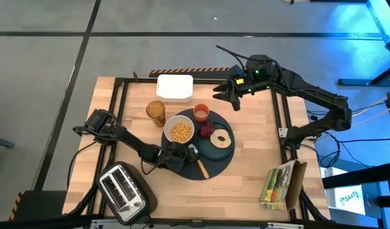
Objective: Arrange a breakfast setting
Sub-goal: Put the yellow spoon to the bottom left of the green plate, then return to Home Position
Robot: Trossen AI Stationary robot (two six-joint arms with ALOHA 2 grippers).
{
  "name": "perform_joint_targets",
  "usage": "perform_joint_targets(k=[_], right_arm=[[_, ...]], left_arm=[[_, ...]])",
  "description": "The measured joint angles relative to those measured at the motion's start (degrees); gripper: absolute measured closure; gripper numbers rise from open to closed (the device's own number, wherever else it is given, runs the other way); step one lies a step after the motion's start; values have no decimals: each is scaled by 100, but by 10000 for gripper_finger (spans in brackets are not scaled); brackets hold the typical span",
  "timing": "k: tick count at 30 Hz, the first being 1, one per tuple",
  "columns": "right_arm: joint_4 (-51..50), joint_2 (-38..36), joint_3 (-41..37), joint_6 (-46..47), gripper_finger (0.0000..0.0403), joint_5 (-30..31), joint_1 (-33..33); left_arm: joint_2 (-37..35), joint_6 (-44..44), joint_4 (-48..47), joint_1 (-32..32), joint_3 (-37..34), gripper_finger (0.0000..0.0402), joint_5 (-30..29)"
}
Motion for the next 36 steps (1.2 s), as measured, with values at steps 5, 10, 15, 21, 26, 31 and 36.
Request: perform_joint_targets(k=[5, 10, 15, 21, 26, 31, 36], right_arm=[[-82, 0, 0, -97, 242, -9, 0], [-222, 2, 0, -140, 242, -167, 0], [-351, -71, -2, -205, 242, -707, 0], [-425, -345, -4, -513, 243, -744, 2], [-360, -552, -6, -563, 243, -616, 6], [-22, -1093, -7, -525, 257, -34, 469], [-259, -1646, -2, -595, 363, 1003, 991]], left_arm=[[-353, 475, -220, -9, 26, 281, -450], [-880, 1053, -822, 63, 26, 281, -410], [-1548, 2269, -844, 106, 48, 281, 74], [-2352, 4456, -877, 218, 469, 281, 73], [-2796, 7312, -873, 499, 1245, 281, -39], [-3156, 9293, -961, 985, 2093, 282, 524], [-3722, 10012, -2031, 1699, 2433, 323, 1494]])
